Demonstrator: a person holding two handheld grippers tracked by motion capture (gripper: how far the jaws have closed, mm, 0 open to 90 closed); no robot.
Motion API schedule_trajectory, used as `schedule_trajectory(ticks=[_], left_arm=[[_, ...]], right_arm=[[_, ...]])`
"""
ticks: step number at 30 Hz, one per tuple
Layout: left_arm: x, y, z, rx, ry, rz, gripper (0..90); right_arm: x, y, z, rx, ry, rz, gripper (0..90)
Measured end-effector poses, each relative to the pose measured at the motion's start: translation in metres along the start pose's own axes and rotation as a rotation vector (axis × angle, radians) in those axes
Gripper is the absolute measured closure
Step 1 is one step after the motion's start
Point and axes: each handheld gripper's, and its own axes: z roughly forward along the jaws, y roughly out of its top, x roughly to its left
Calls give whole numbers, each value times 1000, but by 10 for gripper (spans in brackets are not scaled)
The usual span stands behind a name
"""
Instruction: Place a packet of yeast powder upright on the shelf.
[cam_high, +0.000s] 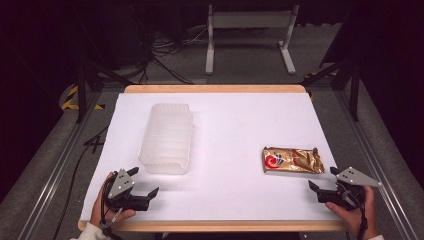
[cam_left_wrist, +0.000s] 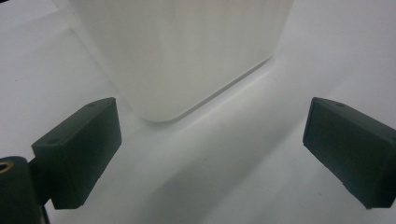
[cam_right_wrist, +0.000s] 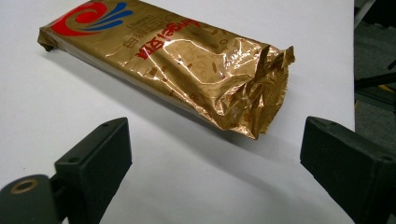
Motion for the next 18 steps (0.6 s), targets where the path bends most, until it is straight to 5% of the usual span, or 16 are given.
schedule_trajectory(ticks=[18], left_arm=[[0,-1,-2,1,-9,1,54]], right_arm=[[-11,4,4,-5,-29,126,177]])
